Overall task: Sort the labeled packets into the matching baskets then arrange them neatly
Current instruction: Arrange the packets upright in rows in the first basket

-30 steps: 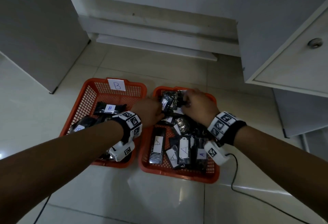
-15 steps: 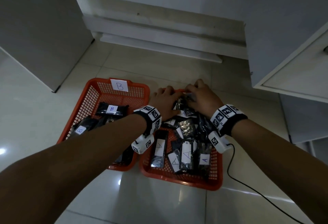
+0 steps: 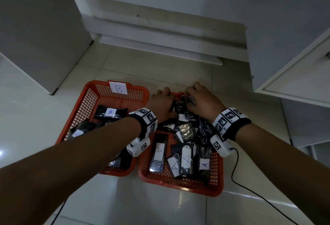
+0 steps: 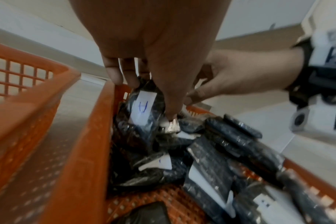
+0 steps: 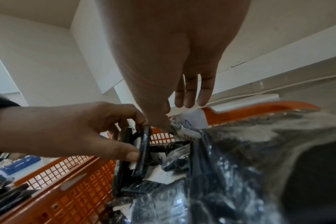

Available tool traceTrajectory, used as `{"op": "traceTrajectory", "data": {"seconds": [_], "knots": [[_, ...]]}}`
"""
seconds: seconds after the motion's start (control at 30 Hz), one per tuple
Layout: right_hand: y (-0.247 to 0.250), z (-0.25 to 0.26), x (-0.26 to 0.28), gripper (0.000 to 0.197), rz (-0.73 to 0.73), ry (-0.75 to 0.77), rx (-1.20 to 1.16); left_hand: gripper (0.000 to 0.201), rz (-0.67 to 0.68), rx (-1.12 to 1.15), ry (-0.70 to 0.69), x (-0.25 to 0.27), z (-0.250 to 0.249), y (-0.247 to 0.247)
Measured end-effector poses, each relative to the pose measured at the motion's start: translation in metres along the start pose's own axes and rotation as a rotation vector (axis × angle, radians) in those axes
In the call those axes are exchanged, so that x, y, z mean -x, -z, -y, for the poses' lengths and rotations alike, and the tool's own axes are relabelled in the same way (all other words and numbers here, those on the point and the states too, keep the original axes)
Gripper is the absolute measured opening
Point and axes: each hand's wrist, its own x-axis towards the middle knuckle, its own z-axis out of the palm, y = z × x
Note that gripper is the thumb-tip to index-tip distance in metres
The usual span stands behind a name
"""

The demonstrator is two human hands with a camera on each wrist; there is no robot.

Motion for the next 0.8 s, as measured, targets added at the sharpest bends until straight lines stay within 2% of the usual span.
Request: {"op": "traceTrajectory", "data": {"seconds": [0.13, 0.27, 0.57, 0.8], "knots": [[-0.001, 0.0, 0.006, 0.025, 0.036, 0.078, 0.021, 0.054, 0.019, 0.068, -0.045, 0.016, 0.023, 0.009], [-0.002, 0.008, 0.003, 0.036, 0.129, 0.105, 0.056, 0.046, 0.038, 0.146, -0.093, 0.034, 0.04, 0.008], [-0.014, 0.04, -0.022, 0.027, 0.21, -0.018, 0.382, 0.04, 0.007, 0.233, -0.086, 0.039, 0.037, 0.006], [-0.013, 0.061, -0.02, 0.021, 0.243, 0.021, 0.509, 0.041, -0.003, 0.295, -0.101, 0.04, 0.039, 0.01]]}}
